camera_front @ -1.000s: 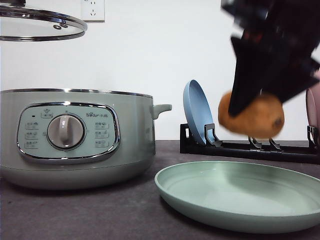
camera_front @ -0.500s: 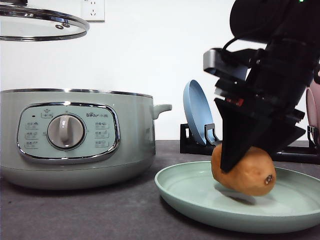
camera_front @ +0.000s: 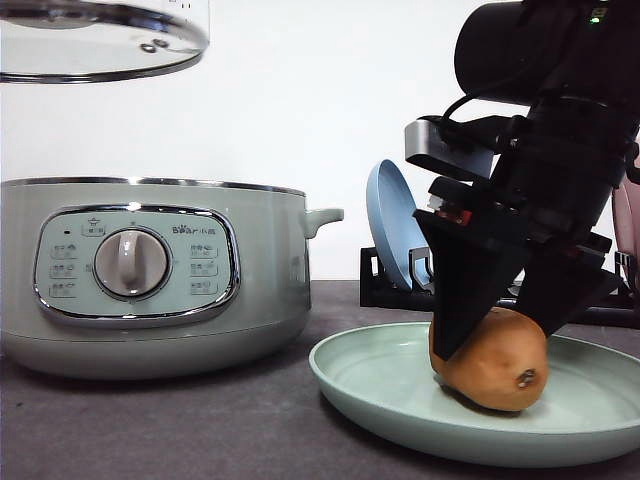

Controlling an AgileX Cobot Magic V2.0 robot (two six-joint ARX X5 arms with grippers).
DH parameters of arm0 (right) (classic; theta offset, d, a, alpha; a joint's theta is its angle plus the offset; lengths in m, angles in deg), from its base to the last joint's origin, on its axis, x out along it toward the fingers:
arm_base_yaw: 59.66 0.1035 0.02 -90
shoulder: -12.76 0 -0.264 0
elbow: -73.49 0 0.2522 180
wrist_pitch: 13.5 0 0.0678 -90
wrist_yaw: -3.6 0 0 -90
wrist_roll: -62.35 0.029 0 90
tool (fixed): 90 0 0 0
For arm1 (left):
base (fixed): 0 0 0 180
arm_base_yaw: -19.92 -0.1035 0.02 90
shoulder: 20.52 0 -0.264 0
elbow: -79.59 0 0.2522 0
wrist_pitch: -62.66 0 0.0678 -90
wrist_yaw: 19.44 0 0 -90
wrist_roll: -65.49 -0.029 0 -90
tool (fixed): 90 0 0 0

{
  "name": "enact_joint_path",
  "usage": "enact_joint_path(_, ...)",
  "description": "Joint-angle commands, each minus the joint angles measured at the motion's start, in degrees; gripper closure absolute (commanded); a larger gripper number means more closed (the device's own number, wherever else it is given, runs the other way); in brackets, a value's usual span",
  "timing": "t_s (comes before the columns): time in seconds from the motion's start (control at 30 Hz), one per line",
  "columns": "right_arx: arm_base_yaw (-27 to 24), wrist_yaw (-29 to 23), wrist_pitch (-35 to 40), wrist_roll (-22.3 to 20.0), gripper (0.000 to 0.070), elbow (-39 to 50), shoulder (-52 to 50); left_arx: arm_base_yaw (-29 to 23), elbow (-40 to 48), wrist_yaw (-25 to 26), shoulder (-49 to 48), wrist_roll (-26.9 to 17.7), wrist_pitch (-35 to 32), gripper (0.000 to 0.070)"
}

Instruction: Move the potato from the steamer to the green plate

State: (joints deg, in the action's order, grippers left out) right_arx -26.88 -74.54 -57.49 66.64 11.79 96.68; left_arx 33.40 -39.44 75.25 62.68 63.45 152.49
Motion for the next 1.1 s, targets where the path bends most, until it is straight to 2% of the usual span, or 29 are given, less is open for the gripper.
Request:
enact_joint_path(0.0,0.39,-0.28,0.15,1.09,0.0133,-0.73,-0.77,0.64,-2.36,0.28,-0.59,-0.05,-2.01,0.0700)
enact_joint_path(0.3,0.33,-3.36,-4.48,1.08,0.0132,-5.64,-12.02,4.46,-2.34,0.28,0.31,0.11,-2.49,0.0700)
enact_joint_path(0.6,0.33,-6.34,-9.21,0.77,0.0132,-13.76,-23.46,7.87,-2.34,0.14,6.41,0.07,-2.72,0.0699)
enact_joint_path(0.93,0.34,-6.50,-11.03,-0.25,0.0133,-18.38,-30.10,8.42,-2.34,-0.86,12.41,-0.06,-4.56,0.0699)
enact_joint_path(1.07,0.35,-8.15,-11.21,-0.37,0.0133,-18.40,-30.89,8.78,-2.34,-0.86,14.17,-0.09,-5.07,0.0699)
